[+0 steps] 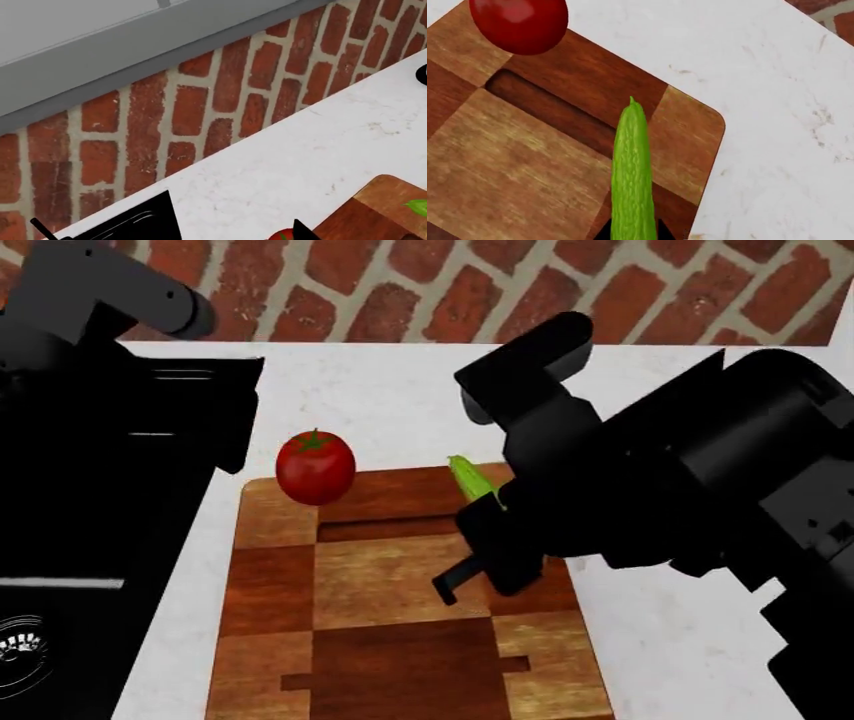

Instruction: Pick the vegetables from the sink and place them on the cutting board.

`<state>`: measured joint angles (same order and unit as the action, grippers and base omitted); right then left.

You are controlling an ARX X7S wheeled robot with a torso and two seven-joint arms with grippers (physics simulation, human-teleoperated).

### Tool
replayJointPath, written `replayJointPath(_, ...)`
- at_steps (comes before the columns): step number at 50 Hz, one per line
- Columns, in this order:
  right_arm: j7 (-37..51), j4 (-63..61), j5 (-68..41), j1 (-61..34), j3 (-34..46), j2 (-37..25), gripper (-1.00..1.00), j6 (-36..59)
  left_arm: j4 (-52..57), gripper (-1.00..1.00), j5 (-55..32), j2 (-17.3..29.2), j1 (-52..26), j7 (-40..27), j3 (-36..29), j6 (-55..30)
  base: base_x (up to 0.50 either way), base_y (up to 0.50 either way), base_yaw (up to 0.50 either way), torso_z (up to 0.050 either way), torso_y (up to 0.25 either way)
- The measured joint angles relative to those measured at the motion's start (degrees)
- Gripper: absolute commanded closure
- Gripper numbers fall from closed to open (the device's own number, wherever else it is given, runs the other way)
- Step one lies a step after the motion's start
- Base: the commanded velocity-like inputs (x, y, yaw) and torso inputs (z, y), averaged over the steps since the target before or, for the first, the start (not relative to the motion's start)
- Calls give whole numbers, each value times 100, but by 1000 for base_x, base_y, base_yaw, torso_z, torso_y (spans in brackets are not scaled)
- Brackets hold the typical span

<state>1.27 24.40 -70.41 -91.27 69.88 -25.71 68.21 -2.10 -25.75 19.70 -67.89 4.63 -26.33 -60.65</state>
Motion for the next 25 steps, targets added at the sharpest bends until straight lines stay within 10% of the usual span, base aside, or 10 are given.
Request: replayJointPath(25,-701,1065,250,151,237,654,100,-193,307,-100,-59,111,155,-199,156,-25,0,0,0,0,0)
